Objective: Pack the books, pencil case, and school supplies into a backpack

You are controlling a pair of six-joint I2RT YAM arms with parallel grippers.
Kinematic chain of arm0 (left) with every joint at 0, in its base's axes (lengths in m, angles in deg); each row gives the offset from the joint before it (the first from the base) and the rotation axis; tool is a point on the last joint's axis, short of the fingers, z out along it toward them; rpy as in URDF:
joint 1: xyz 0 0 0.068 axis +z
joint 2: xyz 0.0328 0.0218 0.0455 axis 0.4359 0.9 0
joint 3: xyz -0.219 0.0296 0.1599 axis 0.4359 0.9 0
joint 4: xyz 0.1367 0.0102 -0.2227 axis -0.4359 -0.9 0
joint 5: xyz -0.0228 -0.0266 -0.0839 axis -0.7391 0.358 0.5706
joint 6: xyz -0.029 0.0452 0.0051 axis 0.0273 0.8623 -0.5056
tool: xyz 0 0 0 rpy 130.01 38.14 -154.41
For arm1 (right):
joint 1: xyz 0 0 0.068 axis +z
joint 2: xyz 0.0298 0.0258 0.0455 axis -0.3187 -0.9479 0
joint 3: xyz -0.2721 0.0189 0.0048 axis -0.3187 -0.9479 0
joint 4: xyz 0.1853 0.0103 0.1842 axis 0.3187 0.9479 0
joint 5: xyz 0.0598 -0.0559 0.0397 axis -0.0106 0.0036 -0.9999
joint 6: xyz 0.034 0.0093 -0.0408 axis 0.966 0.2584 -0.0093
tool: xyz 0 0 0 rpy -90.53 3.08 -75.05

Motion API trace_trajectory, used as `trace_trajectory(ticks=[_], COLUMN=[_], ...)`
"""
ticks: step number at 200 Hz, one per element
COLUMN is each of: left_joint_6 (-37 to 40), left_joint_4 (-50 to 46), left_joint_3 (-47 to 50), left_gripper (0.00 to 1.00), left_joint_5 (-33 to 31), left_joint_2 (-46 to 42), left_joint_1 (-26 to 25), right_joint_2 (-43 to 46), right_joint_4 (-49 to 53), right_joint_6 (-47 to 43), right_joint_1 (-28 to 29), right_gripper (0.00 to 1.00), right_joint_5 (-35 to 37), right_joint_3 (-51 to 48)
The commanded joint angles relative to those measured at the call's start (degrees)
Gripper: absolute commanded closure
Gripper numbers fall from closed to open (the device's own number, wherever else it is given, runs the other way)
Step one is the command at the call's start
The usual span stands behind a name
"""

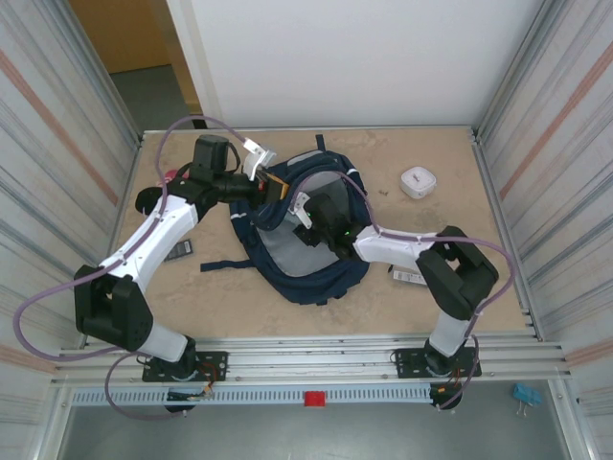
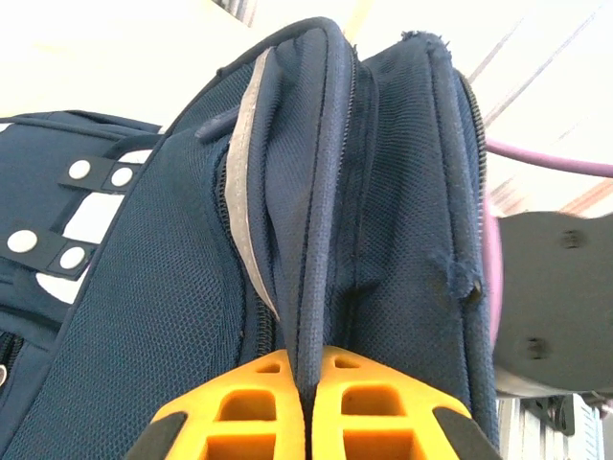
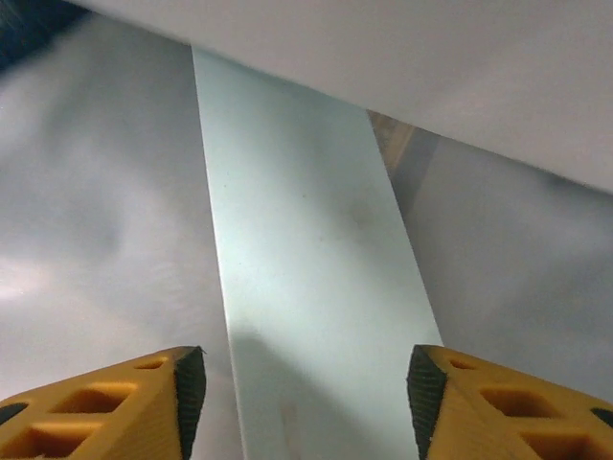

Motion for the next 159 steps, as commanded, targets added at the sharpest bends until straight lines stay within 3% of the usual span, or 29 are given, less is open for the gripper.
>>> trace_trajectory(ticks=[1, 31, 61, 94, 139, 159], left_joint_6=[-3.3, -5.1, -6.2, -7.0, -7.4, -7.3], left_joint_4=[7.0, 8.1, 9.1, 10.3, 10.7, 11.0], left_joint_3=[0.3, 1.3, 1.8, 2.5, 3.1, 3.2], left_gripper=[1.0, 1.0, 1.0, 1.0, 1.0, 1.0], left_joint_5=[-1.8, -4.6, -4.2, -3.3, -2.4, -2.2], left_joint_2=[-4.6, -5.0, -5.2, -5.4, -5.8, -5.7], left_joint_1=[0.3, 0.4, 0.3, 0.3, 0.3, 0.3], right_joint_2=[8.7, 14.6, 14.6, 8.8, 2.4, -0.6], right_joint_4=[6.5, 11.3, 10.7, 5.6, 4.6, 0.6], right_joint_6=[22.5, 45.7, 59.7, 64.8, 64.4, 64.5], right_joint_1=[0.1, -0.2, -0.5, -0.7, -2.5, -2.9], right_gripper=[0.38, 0.4, 0.44, 0.51, 0.47, 0.53], right_joint_5=[-8.2, -9.4, -10.9, -13.7, -11.2, -13.8], right_joint_3=[-2.5, -7.0, -8.0, -6.6, -3.9, -3.2])
